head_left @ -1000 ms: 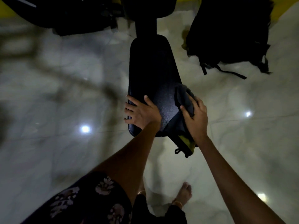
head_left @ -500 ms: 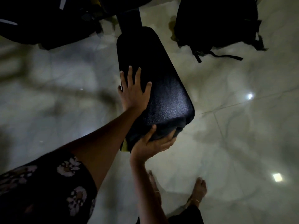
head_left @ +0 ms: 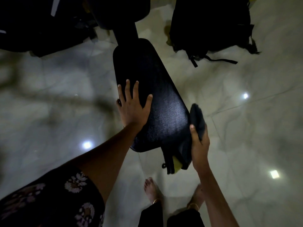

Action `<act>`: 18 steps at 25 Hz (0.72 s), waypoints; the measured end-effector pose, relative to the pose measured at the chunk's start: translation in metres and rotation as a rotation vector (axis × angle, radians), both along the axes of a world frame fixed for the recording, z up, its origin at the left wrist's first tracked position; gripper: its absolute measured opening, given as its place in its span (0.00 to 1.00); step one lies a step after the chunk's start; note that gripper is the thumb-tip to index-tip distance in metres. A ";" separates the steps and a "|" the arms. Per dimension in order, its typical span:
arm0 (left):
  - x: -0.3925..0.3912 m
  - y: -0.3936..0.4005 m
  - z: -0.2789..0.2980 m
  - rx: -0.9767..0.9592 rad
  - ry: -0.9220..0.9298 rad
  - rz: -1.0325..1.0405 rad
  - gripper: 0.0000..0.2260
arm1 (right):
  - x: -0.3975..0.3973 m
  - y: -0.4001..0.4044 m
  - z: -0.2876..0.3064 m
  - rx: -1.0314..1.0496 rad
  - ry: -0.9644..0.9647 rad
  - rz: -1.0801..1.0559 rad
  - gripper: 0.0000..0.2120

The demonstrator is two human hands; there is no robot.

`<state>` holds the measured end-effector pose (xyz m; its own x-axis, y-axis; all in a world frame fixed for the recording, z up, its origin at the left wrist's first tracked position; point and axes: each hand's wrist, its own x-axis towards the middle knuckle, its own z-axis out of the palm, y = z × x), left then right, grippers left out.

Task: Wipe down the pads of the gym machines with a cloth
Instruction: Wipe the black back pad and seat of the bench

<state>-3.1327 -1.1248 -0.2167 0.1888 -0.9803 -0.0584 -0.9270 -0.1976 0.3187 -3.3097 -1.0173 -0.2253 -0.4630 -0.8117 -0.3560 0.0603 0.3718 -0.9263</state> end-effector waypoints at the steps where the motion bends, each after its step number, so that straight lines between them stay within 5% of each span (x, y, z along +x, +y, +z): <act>1: -0.001 0.000 0.000 0.000 -0.009 -0.001 0.33 | -0.003 0.008 0.006 -0.005 -0.043 0.038 0.14; 9: -0.002 -0.002 0.001 0.012 -0.005 0.040 0.33 | -0.046 -0.077 0.016 0.140 -0.244 0.454 0.11; 15: -0.007 -0.001 0.007 0.068 -0.070 0.080 0.33 | -0.074 -0.053 0.006 0.151 -0.267 0.611 0.15; 18: -0.031 -0.024 0.014 0.126 -0.024 0.271 0.33 | -0.065 -0.103 -0.001 0.097 -0.208 0.712 0.13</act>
